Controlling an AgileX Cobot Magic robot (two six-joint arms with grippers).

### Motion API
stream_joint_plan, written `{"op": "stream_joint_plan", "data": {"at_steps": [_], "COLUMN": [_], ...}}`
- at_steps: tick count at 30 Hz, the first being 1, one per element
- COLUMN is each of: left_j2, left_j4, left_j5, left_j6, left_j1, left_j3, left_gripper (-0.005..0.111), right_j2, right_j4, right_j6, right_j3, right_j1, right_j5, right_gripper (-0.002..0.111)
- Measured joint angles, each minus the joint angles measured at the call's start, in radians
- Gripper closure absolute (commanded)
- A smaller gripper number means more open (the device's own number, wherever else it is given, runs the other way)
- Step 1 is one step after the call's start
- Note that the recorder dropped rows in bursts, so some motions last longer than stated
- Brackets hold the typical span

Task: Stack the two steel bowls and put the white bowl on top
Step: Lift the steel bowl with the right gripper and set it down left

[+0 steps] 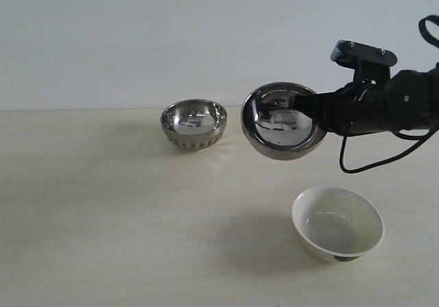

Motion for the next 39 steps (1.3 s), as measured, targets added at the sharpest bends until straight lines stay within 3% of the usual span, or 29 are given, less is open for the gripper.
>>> {"op": "stream_joint_plan", "data": {"at_steps": [15,27,39], "left_j2": [0.000,0.000,0.000], "left_j4": [0.000,0.000,0.000], "left_j5": [0.000,0.000,0.000], "left_j6": [0.000,0.000,0.000], "left_j1": [0.000,0.000,0.000], "left_j3": [0.000,0.000,0.000], "left_gripper": [0.103,0.103,0.103], "right_j2": [0.003,0.092,0.154], "right_j4": [-0.009,-0.007,-0.004], "right_j6": [-0.102,-0.101,-0.071], "right_j3": [0.000,0.000,0.000], "right_j1": [0.278,0.301,0.358], "right_j5": [0.088,0.141,0.016], "right_gripper": [0.108,0.108,0.108]}}
